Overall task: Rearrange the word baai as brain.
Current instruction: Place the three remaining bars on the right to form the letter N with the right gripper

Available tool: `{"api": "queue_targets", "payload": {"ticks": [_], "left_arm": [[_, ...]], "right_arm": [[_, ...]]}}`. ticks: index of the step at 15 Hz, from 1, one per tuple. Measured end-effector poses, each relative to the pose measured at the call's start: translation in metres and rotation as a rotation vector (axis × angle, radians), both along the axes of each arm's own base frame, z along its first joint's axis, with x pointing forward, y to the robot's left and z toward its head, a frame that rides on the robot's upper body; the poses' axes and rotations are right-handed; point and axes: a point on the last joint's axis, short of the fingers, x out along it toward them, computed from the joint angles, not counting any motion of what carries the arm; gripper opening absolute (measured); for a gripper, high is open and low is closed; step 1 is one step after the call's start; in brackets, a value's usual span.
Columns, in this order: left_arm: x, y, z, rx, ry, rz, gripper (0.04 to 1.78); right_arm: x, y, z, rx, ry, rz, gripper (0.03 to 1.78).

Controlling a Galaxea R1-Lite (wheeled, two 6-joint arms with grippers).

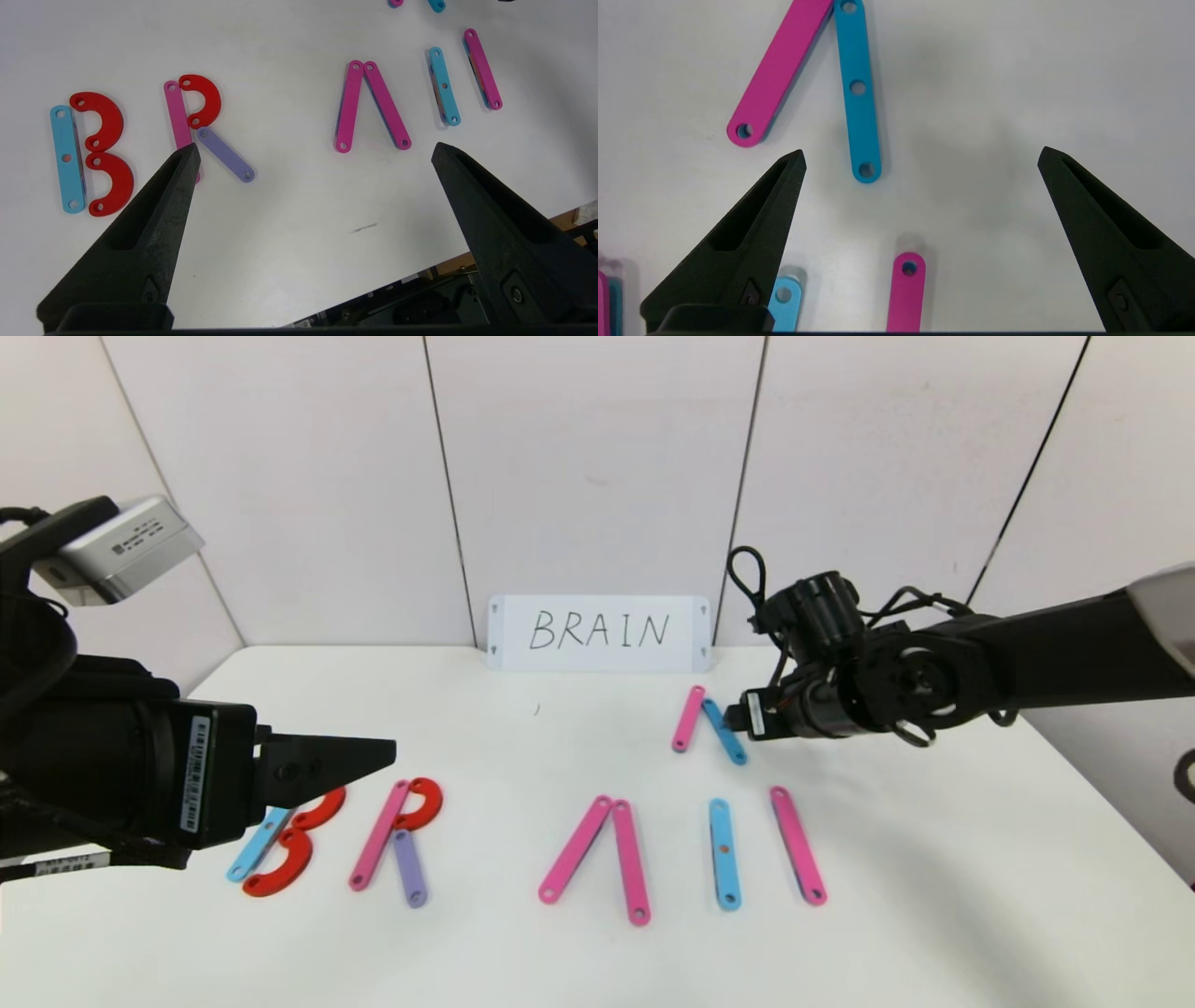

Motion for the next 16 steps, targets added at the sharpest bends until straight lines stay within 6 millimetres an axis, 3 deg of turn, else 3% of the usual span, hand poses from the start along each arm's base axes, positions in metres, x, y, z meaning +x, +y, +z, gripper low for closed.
{"api": "queue_targets", "payload": {"ticks": [6,11,16], "left_arm": [[0.003,-0.002,-0.002,0.008,0.010,0.004,1.73],[0.005,-0.003,-0.003,0.013,0.016,0.005,1.73],[0.006,-0.003,-0.004,0.013,0.019,0.006,1.73]], "right_arm": [[0.035,0.000,-0.017,0.007,0.018,0.100,1.74],[0.045,-0.002,-0.038,-0.001,0.064,0.144,1.74],[0.048,-0.004,-0.041,-0.014,0.070,0.151,1.74]]}}
